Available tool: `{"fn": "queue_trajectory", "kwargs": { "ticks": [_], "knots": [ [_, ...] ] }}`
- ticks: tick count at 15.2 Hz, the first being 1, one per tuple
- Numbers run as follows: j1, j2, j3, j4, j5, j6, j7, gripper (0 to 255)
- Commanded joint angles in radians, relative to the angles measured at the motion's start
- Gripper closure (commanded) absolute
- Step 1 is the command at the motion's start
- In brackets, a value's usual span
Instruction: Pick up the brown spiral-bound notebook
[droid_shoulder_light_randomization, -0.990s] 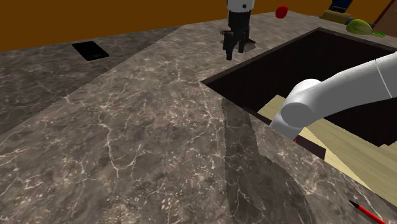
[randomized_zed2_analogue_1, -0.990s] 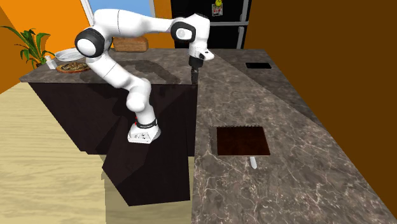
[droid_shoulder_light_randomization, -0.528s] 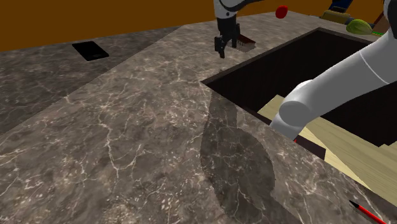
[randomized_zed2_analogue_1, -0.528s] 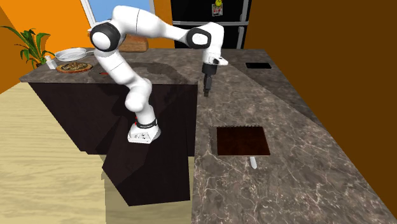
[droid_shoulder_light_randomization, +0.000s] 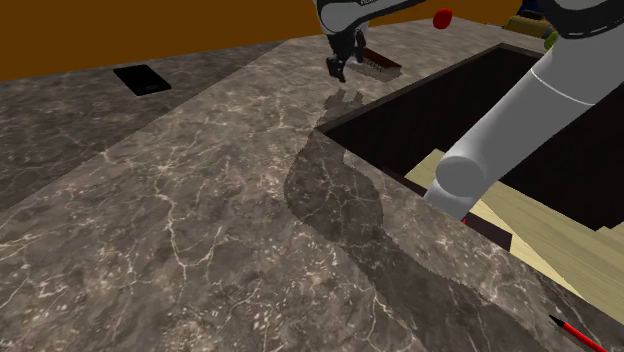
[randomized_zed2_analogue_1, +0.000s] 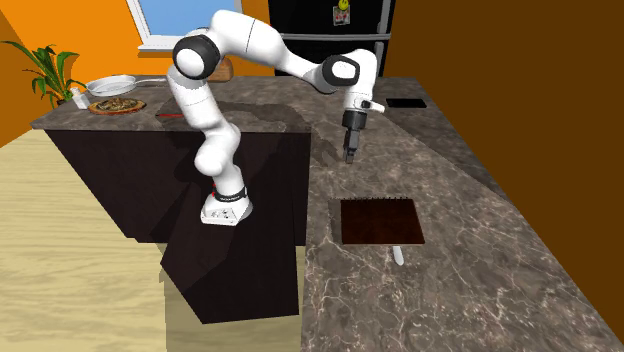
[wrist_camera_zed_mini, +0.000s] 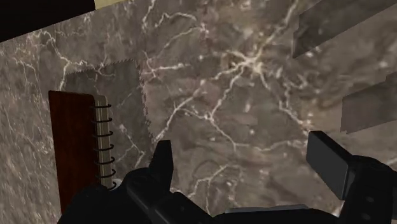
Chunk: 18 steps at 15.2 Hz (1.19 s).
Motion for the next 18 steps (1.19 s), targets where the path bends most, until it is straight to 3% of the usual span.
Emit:
{"fn": "queue_trajectory", "kwargs": {
  "ticks": [1,8,15,18],
  "knots": [
    [-0.015,0.059,0.003,0.038,-0.076,0.005,0.035,0],
    [-0.037,0.281,-0.008,0.245,-0.321,-0.045,0.124,0],
    [-0.027,0.507,-0.054,0.505,-0.545,-0.126,0.158,0],
    [-0.022,0.56,-0.069,0.562,-0.589,-0.138,0.165,0]
  ]
}}
